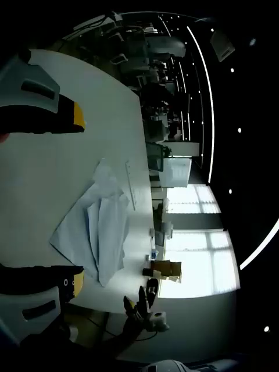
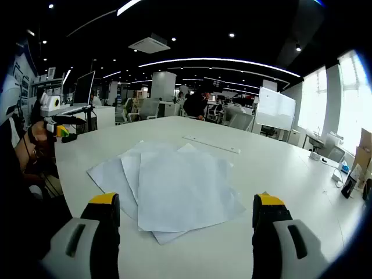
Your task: Organize the stack of printing papers by aligning and flattening the scattered papers on the table
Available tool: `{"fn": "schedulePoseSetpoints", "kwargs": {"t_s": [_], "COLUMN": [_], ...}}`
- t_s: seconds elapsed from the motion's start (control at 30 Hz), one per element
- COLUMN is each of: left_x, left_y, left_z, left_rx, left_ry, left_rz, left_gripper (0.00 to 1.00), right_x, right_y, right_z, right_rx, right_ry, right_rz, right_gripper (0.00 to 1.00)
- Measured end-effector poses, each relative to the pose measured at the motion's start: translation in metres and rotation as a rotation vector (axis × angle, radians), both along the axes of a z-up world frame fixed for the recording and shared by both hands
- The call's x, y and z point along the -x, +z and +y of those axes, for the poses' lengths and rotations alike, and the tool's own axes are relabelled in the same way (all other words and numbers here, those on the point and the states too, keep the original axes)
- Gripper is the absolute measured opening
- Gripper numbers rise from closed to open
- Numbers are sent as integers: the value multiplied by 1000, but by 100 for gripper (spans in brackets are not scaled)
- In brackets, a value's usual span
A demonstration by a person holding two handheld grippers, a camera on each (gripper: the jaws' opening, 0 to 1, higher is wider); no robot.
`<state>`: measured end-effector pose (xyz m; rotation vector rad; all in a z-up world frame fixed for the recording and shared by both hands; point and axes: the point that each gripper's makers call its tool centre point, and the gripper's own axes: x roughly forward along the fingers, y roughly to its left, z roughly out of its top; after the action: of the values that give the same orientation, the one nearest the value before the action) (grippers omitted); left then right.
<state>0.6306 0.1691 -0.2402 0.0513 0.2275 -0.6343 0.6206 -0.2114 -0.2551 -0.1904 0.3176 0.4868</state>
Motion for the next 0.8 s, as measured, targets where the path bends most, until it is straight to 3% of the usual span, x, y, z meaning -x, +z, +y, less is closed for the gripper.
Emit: {"fn": "schedulePoseSetpoints", "kwargs": {"t_s": [0.8], "left_x": [2], "left_y": [2], "left_z": [0], "left_rx": [1], "left_ry": [-2], "left_rz": [-4], "left_gripper": [97], "right_x": [0], "right_y": [0], "right_z": [2], "right_rx": [3], "right_ry": [3], "right_rz": [2], "right_gripper": [90]}}
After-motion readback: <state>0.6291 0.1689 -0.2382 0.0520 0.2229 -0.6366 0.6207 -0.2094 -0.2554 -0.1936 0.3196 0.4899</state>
